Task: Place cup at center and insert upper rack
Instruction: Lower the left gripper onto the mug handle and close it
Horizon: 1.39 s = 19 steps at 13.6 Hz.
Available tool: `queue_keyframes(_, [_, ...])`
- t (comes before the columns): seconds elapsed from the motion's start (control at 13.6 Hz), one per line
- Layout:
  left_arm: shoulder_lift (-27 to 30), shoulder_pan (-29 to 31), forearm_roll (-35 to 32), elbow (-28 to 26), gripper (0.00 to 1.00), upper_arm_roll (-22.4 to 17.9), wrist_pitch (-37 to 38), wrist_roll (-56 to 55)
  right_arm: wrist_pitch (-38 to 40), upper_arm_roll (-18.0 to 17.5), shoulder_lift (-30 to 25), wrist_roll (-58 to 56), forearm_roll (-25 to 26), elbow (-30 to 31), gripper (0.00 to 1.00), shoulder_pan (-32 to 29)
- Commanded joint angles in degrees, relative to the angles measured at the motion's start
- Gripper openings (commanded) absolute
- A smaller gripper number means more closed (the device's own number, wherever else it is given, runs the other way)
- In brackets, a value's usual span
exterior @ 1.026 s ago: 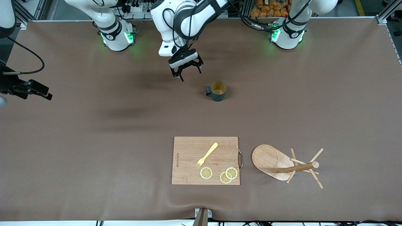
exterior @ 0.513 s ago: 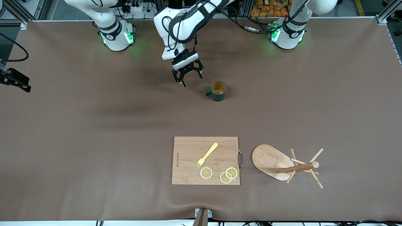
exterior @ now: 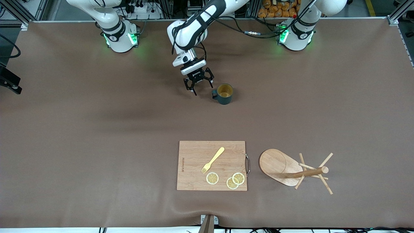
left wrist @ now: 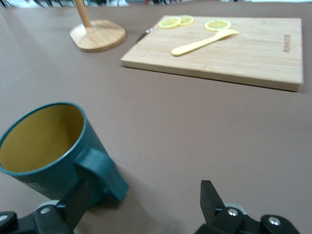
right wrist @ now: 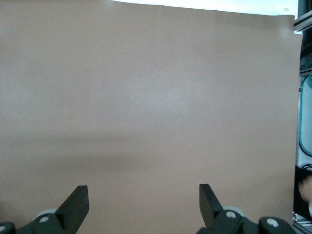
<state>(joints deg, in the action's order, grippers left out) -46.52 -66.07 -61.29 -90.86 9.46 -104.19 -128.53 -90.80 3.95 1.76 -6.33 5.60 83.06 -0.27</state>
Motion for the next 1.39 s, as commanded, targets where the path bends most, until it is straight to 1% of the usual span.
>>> queue_keyframes(0.0, [-1.37, -0.90, -2.35, 0.60, 1.00, -0.49, 2.59, -2.07, 0.89, 0.53, 0.35, 0.01, -2.17, -1.32, 1.00, -0.25])
queue_keyframes(0.15, [-2.52, -1.77, -2.61, 0.60, 1.00, -0.58, 2.68, -2.60, 0.54, 0.35, 0.35, 0.26, -2.17, -1.41, 1.00, -0.17])
queue_keyframes(0.22, [-3.13, -1.86, -2.87, 0.69, 1.00, -0.76, 2.68, -2.77, 0.54, 0.53, 0.35, 0.27, -5.13, -1.93, 1.00, -0.34])
queue_keyframes(0.29, [-3.48, -1.87, -4.35, 0.77, 1.00, -0.93, 2.68, -2.78, 0.62, 1.31, 0.35, 0.18, -9.94, -2.02, 1.00, -2.17])
queue_keyframes(0.37, [-3.66, -1.87, -6.46, 0.77, 1.00, -1.02, 2.68, -2.78, 0.62, 1.32, 0.44, -0.60, -11.56, -2.11, 1.00, -3.67])
queue_keyframes(0.51, [-3.75, -1.87, -9.10, 0.69, 1.00, -1.02, 2.68, -2.78, 0.71, 0.88, 0.36, -0.52, -9.83, -2.20, 1.00, -2.98])
queue_keyframes(0.88, [-6.20, -1.69, -13.50, 1.12, 1.00, -1.20, 2.68, -3.65, 1.24, 0.70, 0.35, -0.52, -9.20, -2.20, 1.00, -2.89])
queue_keyframes(1.1, [-6.74, -1.60, -13.86, 1.21, 1.00, -1.81, 2.68, -4.27, 1.24, 0.70, 0.35, -0.44, -7.18, -2.20, 1.00, -1.84])
queue_keyframes(1.32, [-7.18, -1.51, -14.82, 1.21, 1.00, -2.07, 2.50, -4.71, 1.42, 0.79, 0.35, -0.26, -7.09, -2.20, 1.00, -1.75])
